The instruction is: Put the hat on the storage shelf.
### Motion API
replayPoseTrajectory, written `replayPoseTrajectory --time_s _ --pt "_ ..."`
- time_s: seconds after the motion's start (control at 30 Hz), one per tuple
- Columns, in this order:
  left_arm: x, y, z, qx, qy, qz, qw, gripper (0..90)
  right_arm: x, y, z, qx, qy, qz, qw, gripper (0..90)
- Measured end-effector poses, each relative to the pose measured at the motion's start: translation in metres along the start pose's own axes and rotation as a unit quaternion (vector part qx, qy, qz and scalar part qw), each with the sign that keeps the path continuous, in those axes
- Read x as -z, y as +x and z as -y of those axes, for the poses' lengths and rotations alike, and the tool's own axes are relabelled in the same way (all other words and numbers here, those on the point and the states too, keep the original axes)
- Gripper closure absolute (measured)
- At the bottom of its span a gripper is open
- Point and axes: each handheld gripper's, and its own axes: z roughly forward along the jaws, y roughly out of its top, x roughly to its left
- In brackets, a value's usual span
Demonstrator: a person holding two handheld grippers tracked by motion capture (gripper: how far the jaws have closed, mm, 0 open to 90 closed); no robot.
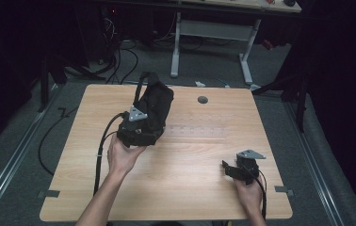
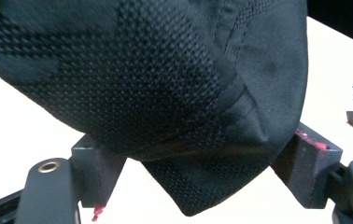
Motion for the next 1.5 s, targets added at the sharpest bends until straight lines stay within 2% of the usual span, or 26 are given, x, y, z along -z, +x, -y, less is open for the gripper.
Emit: replayPoseTrajectory --time_s 0.23,0.4,0.63,0.83,1.0,1.13,1.23,1.5 --pt "0.007 -0.001 -0.004 0.011 -0.01 0.012 0.9998 20.0 0.0 0.0 0.0 0.002 0.0 0.0 1.0 31.7" --pt "0.011 0.001 -0.004 0.009 -0.012 0.011 0.9998 17.4 0.0 0.0 0.0 0.001 0.0 0.0 1.0 31.7" --pt "0.021 0.006 -0.004 0.02 -0.019 0.016 0.9995 16.3 0.0 0.0 0.0 0.001 0.0 0.0 1.0 31.7" --pt "0.031 0.012 -0.003 0.014 -0.028 0.014 0.9994 16.2 0.0 0.0 0.0 0.002 0.0 -0.001 1.0 31.7" --pt "0.04 0.017 -0.003 0.023 -0.034 0.021 0.9989 16.4 0.0 0.0 0.0 0.002 0.0 -0.001 1.0 31.7" --pt "0.045 0.021 -0.003 0.036 -0.035 0.025 0.9984 16.6 0.0 0.0 0.0 0.002 0.0 -0.001 1.0 31.7" --pt "0.05 0.025 -0.003 0.05 -0.032 0.036 0.9976 17.4 0.0 0.0 0.0 0.002 0.0 -0.001 1.0 31.7" --pt "0.058 0.033 0.0 0.055 -0.034 0.039 0.9971 20.3 0.0 0.0 0.0 0.002 0.0 -0.001 1.0 31.8"
